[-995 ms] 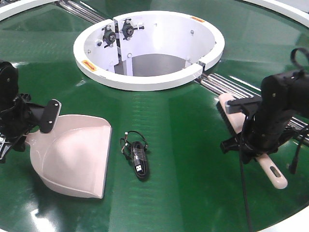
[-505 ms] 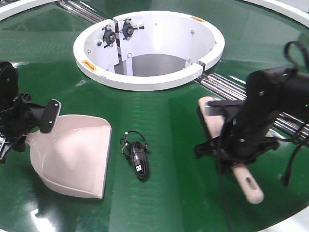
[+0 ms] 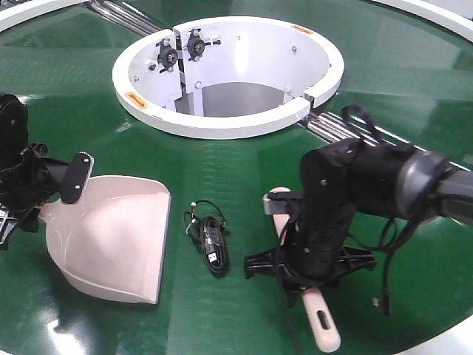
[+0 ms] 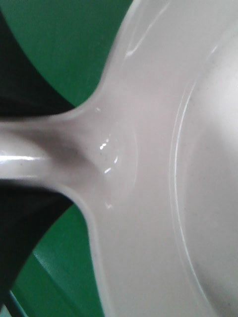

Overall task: Clean and inspect green conveyor with broom and dustpan
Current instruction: 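Carry the brush with the right gripper toward the black cable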

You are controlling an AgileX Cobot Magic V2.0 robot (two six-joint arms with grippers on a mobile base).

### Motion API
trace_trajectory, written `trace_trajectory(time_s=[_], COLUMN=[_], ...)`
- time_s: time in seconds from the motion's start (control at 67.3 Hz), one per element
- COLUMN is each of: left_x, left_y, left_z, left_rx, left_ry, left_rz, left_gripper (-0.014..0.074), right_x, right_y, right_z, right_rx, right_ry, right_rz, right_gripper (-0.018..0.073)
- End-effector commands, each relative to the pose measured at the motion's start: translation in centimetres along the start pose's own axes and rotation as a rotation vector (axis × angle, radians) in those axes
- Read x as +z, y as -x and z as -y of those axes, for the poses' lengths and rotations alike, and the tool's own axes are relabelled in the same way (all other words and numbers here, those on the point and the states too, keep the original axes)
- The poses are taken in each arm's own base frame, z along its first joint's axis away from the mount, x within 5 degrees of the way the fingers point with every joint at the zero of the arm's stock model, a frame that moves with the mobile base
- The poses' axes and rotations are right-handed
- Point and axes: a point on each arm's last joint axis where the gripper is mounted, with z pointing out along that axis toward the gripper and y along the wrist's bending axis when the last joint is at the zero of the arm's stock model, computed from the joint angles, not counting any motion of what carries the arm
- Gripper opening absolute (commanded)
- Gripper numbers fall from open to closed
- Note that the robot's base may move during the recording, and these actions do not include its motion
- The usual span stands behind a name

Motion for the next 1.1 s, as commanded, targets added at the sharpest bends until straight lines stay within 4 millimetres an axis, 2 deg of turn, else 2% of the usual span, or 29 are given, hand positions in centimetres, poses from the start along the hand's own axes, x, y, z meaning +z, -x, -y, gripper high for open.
trace_trajectory(time_s=[0.0, 0.267, 0.475, 0.653, 0.832, 1.084], left_x=[-2.2, -2.2, -2.2, -2.2, -2.2, -2.2], left_y=[-0.3, -0.3, -0.3, -0.3, -0.3, -0.3], left_z=[-0.2, -0.2, -0.2, -0.2, -0.2, -0.2], left_rx=[-0.007, -0.007, -0.007, -0.007, -0.007, -0.007], left_ry=[0.065, 0.065, 0.065, 0.065, 0.065, 0.065], left_rz=[0.0, 0.0, 0.0, 0.0, 0.0, 0.0], left_gripper=[-0.0006, -0.0006, -0.0006, -0.0006, -0.0006, -0.0006], right_x=[-1.8, -2.3, -1.3, -0.4, -0.6, -0.8], right_y=[0.5, 2.4, 2.9, 3.3, 4.2, 5.5], right_z=[-1.1, -2.6, -3.3, -5.5, -8.3, -12.8], right_rx=[-0.004, -0.008, 0.005, -0.038, -0.096, -0.183], right_ry=[0.028, 0.019, 0.002, -0.006, 0.011, 0.203], right_rz=[0.069, 0.033, 0.003, -0.02, -0.029, -0.045], right_gripper=[-0.0005, -0.0005, -0.0005, -0.0005, -0.0005, -0.0005])
